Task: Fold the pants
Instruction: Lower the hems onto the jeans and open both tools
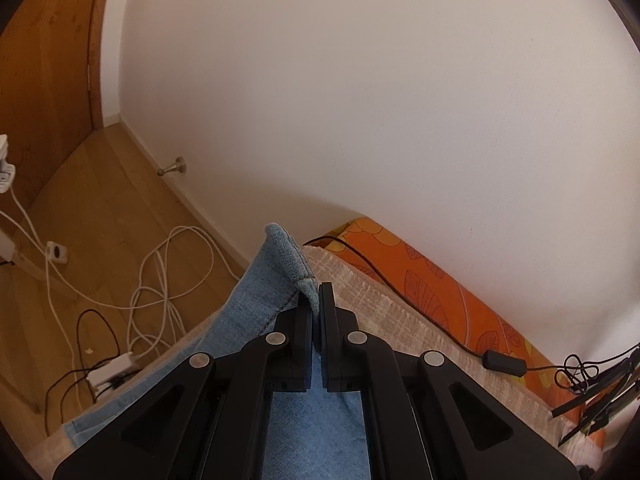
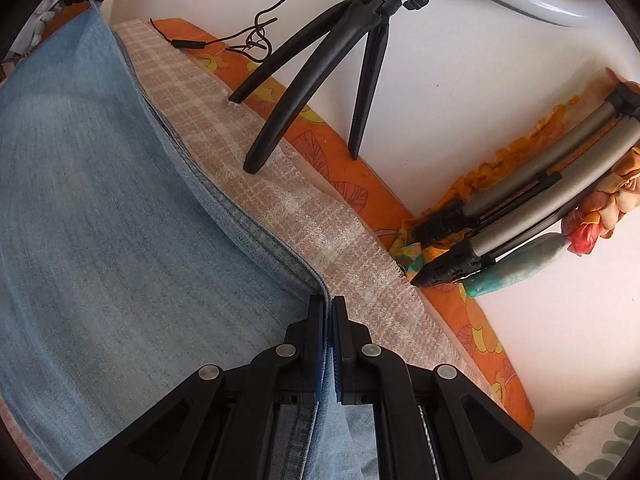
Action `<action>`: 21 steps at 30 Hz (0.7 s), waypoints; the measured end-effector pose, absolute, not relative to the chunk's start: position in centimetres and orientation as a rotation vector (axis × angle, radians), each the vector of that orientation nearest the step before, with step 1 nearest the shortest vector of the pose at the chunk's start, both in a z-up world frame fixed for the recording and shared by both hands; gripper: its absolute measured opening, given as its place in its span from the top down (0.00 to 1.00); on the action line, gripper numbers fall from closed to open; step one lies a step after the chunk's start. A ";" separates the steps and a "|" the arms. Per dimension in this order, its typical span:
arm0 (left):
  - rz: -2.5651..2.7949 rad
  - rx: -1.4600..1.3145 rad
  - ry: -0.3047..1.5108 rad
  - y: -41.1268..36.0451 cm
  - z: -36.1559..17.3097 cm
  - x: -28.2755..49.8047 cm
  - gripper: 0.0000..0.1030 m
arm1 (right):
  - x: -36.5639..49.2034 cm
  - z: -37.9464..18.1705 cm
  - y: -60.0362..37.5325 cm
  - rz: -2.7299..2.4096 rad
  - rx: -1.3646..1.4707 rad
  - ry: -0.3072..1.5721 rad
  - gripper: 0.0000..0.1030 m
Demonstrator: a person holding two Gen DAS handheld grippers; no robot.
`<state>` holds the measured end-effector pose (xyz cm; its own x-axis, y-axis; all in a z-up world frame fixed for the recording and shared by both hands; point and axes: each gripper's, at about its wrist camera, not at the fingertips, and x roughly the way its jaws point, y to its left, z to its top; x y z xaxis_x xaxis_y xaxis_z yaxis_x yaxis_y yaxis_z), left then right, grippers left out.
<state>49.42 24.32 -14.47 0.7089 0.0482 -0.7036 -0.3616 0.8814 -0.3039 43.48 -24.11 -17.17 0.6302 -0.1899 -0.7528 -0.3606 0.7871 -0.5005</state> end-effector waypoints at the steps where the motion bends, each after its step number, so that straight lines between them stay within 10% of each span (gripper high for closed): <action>1: 0.230 -0.447 0.779 24.4 -14.7 49.8 0.97 | 43.7 -17.4 -24.2 0.106 -0.674 0.910 0.99; 7: 0.184 -0.480 0.812 26.0 -12.5 50.1 0.80 | 44.5 -18.2 -24.4 0.097 -0.663 0.956 0.98; 10: 0.167 -0.484 0.756 28.0 -9.7 47.8 0.78 | 44.3 -17.8 -24.5 0.082 -0.662 0.977 0.69; 21: 0.169 -0.343 0.838 31.9 -11.6 36.2 0.78 | 42.2 -11.5 -16.8 0.251 -0.567 0.799 0.64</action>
<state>36.17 31.88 -11.60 0.6595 0.0124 -0.7516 -0.2800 0.9319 -0.2303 42.19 -16.83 -11.47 0.6781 0.0026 -0.7349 -0.4184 0.8235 -0.3831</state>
